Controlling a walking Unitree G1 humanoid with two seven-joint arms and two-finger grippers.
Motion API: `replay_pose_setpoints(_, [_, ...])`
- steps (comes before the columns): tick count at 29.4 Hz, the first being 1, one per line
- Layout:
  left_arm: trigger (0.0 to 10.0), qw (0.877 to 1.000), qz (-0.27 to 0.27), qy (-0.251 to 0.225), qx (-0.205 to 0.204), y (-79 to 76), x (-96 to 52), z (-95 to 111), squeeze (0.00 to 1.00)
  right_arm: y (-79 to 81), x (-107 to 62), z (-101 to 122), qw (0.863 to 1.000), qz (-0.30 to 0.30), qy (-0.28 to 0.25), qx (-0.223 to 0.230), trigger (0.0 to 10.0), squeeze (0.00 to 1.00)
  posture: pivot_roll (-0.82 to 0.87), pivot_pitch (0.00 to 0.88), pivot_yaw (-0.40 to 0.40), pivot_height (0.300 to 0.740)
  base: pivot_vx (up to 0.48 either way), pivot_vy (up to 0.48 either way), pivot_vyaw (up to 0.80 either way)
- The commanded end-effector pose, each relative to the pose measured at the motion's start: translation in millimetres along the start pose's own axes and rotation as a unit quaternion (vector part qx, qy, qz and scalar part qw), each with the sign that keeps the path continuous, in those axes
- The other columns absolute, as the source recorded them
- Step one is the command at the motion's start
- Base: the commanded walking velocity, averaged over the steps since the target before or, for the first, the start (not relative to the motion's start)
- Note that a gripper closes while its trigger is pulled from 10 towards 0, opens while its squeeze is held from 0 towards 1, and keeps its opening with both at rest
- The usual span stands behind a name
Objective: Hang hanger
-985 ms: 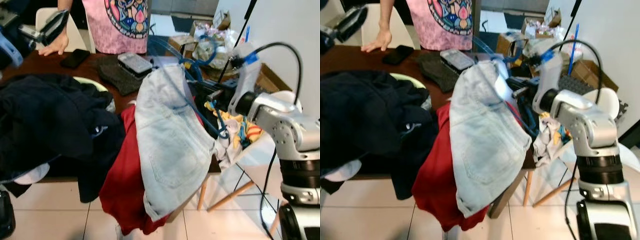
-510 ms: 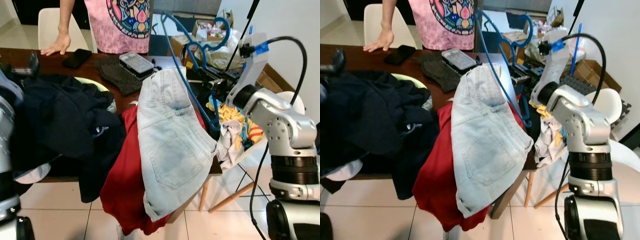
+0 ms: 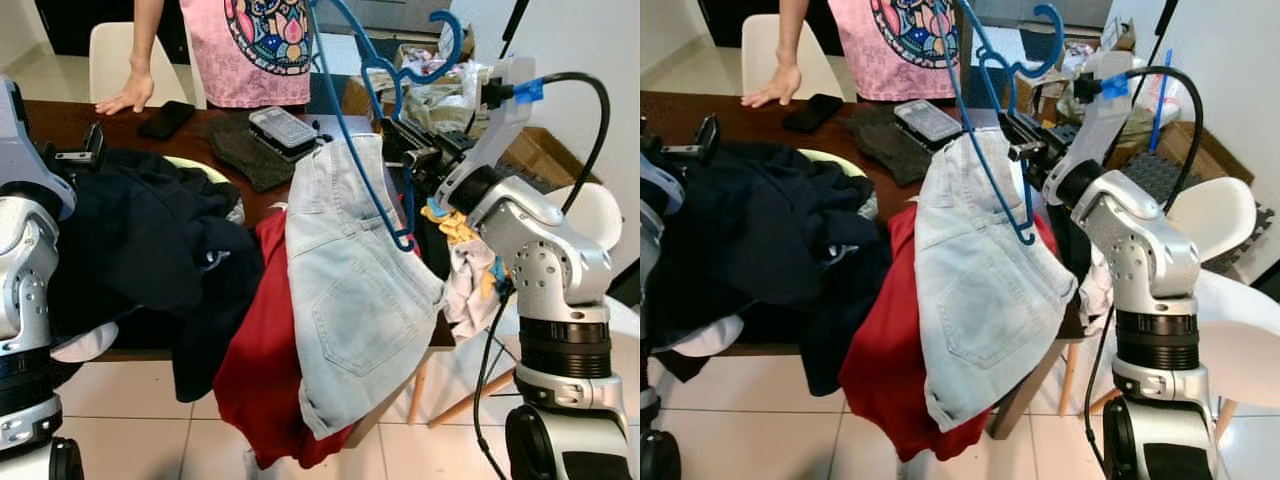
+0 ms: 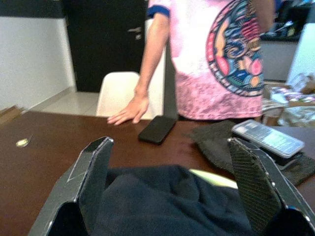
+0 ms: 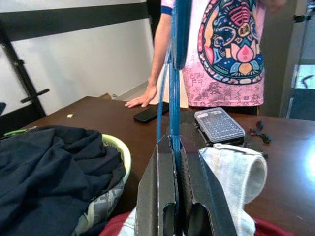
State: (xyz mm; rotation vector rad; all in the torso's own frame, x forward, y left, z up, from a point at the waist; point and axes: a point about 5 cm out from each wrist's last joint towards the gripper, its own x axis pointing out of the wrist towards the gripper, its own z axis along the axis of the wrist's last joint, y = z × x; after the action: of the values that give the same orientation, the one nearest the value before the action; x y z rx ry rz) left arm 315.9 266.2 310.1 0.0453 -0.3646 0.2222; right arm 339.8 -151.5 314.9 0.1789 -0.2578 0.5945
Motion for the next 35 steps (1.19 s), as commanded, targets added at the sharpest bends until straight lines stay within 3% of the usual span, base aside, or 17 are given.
replay_pose_setpoints(1, [10.0,1.000,0.002,-0.005,-0.001,-1.4,-0.6,1,0.00,1.1,-1.4,2,1.000,0.000,-0.013,0.004,10.0,0.00,0.21,0.116,-0.062,0.740,0.000,0.405,0.00])
replay_pose_setpoints(13, [10.0,1.000,-0.008,-0.003,-0.006,-9.7,-1.9,-1,0.00,3.6,-1.9,1,1.000,0.000,-0.013,0.006,10.0,0.00,0.21,0.117,-0.062,0.740,0.000,0.412,0.00])
replay_pose_setpoints(18, [10.0,1.000,-0.028,0.002,-0.004,-17.6,-4.5,-3,0.00,3.9,-1.4,1,1.000,0.000,-0.012,0.005,10.0,0.00,0.21,0.117,-0.060,0.740,0.000,0.000,0.00])
replay_pose_setpoints(28, [10.0,0.999,-0.043,0.008,-0.012,-25.1,-7.2,-5,0.00,4.4,-2.2,1,1.000,0.001,-0.010,0.004,10.0,0.00,0.20,0.123,-0.063,0.740,0.000,-0.473,0.00])
replay_pose_setpoints(35, [10.0,0.998,-0.058,0.016,-0.032,-35.3,-10.3,-9,0.00,6.7,-1.3,-1,1.000,0.005,-0.006,0.003,10.0,0.00,0.20,0.127,-0.065,0.740,0.000,0.000,0.00])
